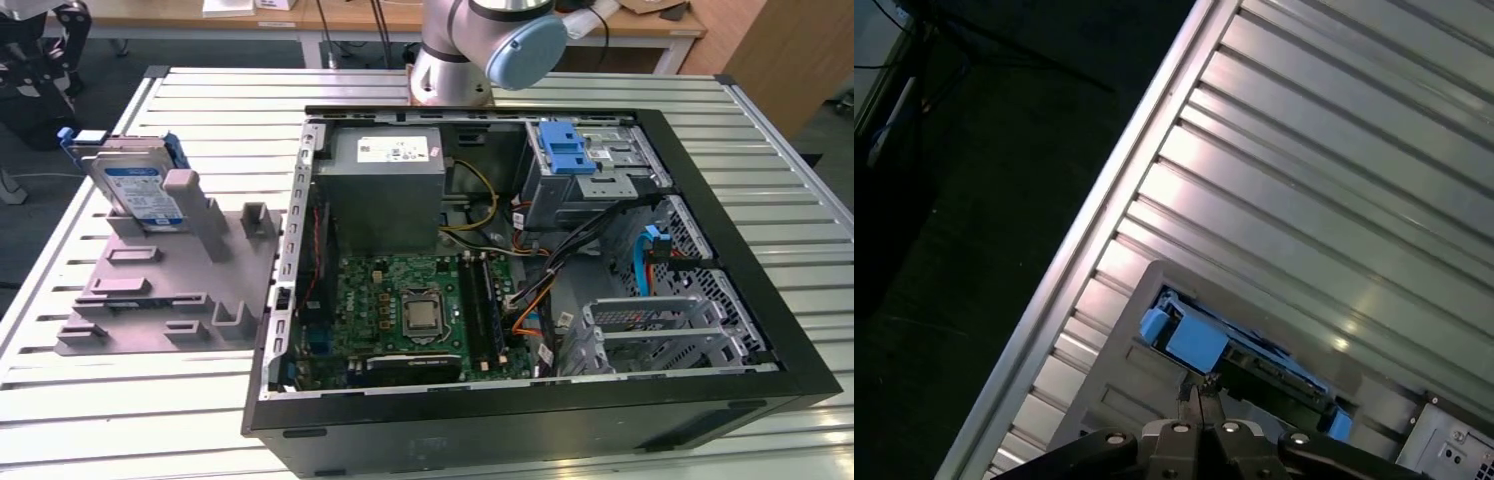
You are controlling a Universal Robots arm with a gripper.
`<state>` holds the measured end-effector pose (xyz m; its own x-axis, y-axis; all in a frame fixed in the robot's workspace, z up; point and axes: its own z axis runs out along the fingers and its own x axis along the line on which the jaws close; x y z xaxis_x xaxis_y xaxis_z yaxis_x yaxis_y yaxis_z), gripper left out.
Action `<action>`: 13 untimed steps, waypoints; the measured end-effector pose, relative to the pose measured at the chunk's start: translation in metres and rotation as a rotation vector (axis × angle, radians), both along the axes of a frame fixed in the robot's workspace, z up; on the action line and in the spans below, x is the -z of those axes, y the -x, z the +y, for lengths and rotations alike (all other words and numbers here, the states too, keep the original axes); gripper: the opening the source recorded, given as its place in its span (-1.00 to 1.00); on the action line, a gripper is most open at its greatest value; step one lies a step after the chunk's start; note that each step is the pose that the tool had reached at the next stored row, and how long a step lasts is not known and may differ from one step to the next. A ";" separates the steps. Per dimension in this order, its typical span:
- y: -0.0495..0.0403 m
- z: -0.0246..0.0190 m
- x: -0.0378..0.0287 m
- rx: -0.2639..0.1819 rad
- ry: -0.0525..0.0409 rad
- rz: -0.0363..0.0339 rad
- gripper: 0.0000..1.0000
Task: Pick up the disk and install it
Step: 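Pick up the disk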
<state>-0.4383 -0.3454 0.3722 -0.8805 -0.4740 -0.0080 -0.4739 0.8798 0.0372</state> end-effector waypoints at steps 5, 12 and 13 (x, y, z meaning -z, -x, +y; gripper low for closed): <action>0.0000 0.0000 0.0000 -0.068 0.0001 0.0001 -0.79; 0.0000 0.0000 0.0000 -0.115 0.0000 0.0001 -0.79; 0.0000 0.0000 0.0000 -0.115 0.0000 0.0000 -0.79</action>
<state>-0.4384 -0.3454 0.3722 -0.8203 -0.5719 -0.0079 -0.5718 0.8196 0.0372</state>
